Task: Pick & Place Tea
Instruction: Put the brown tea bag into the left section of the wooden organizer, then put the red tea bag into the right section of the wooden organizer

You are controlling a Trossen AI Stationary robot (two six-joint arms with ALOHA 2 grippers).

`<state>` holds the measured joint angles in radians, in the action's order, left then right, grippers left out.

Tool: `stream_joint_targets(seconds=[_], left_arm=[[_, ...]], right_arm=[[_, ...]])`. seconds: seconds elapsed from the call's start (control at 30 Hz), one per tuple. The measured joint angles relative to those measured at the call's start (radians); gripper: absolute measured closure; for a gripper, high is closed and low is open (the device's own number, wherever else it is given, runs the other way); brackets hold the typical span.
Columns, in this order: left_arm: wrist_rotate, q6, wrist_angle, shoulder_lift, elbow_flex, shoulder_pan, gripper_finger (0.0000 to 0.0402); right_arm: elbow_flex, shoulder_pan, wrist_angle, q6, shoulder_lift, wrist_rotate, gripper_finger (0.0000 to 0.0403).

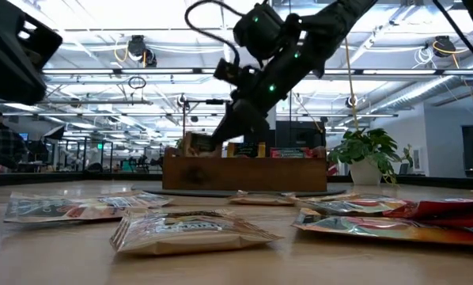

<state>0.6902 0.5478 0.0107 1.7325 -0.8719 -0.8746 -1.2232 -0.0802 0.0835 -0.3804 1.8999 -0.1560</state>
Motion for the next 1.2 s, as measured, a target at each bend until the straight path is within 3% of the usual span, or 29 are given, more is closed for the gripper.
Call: stream_joint_targets(seconds=[0.33, 0.7, 0.97, 1.1, 1.2], left_arm=[[-0.001, 0.005, -0.038, 0.000, 0.000, 0.039, 0.0355], [-0.009, 0.008, -0.036, 0.000, 0.000, 0.073, 0.0355], [-0.011, 0.035, -0.030, 0.000, 0.000, 0.074, 0.0355], [-0.012, 0.078, -0.020, 0.000, 0.000, 0.074, 0.0355], [-0.012, 0.084, -0.012, 0.000, 0.000, 0.074, 0.0355]], right_arm=[[0.000, -0.025, 0.019, 0.001, 0.014, -0.001, 0.0399], [0.000, -0.029, 0.003, 0.056, -0.033, -0.081, 0.0313], [0.000, 0.058, -0.194, 0.120, -0.269, -0.079, 0.0295], [0.026, 0.167, -0.356, 0.179, -0.449, -0.078, 0.0324], [0.127, 0.289, -0.384, 0.231, -0.584, -0.067, 0.0359]])
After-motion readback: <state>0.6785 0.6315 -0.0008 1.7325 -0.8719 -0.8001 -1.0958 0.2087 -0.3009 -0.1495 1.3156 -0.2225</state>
